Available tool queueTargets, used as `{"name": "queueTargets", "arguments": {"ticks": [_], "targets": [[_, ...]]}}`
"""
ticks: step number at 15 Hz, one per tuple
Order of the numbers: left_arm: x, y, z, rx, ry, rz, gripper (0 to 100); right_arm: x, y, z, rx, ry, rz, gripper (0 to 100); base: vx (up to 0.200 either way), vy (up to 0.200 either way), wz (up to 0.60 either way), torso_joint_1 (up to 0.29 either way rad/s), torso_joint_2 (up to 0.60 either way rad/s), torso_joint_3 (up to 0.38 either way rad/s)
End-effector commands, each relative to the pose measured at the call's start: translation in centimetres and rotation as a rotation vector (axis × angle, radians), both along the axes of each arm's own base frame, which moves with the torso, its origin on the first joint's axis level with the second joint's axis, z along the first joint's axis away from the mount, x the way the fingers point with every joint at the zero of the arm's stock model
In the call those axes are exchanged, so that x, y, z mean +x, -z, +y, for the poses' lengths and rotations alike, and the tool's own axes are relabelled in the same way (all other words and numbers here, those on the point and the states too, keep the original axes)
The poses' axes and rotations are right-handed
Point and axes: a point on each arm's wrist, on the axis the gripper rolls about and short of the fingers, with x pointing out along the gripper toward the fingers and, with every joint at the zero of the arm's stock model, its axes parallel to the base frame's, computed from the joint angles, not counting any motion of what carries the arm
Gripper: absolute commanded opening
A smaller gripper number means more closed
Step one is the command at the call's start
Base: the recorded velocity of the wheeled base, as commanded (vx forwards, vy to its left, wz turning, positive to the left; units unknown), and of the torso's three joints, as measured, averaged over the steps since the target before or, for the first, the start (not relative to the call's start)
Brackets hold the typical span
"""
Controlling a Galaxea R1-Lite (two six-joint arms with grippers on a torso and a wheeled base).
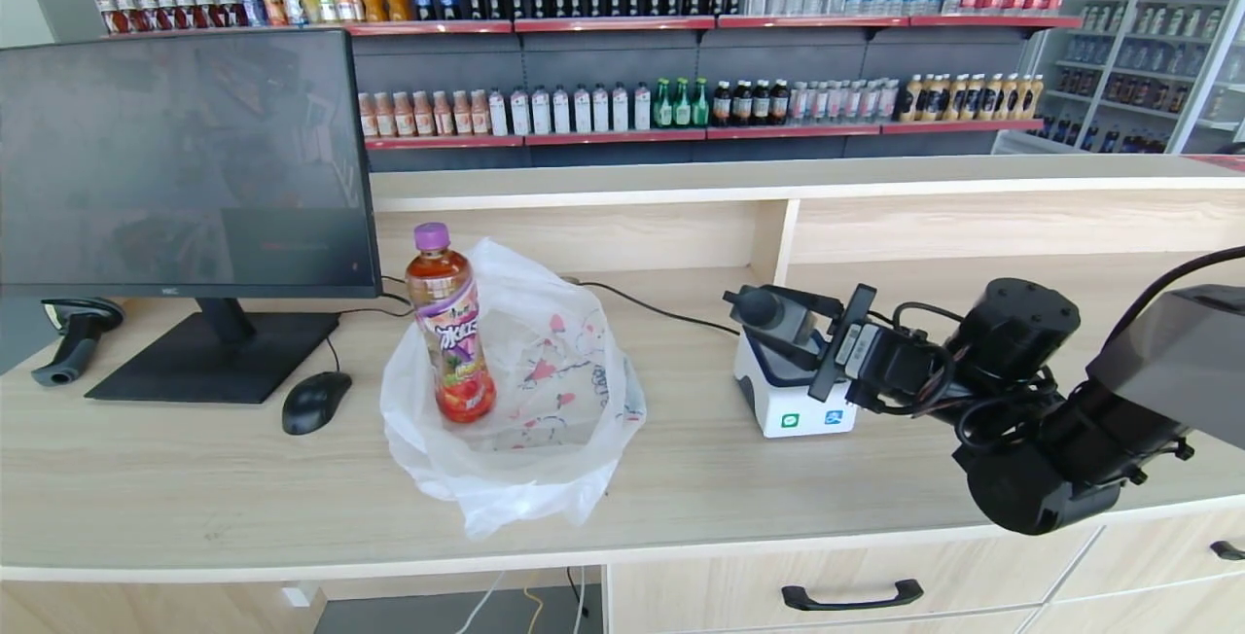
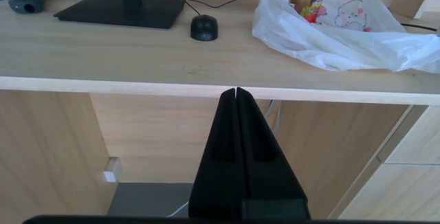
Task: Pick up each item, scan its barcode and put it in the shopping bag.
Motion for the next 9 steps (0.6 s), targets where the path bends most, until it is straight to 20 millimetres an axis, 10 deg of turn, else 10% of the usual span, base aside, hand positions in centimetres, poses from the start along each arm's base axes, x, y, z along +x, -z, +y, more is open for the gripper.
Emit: {"name": "queueTargets", "arguments": {"ticks": [1, 9], "targets": [[0.0, 0.0, 0.0, 0.0, 0.0, -0.001, 0, -0.1, -0.1, 0.01, 0.0, -0.001, -0.002, 0, 0.0, 0.0, 0.0, 0.0, 0.0, 0.0], [0.0, 0.0, 0.0, 0.0, 0.0, -0.001, 0, -0.27, 0.09, 0.14, -0.005, -0.005, 0.001, 0, 0.0, 0.0, 0.0, 0.0, 0.0, 0.0]]}}
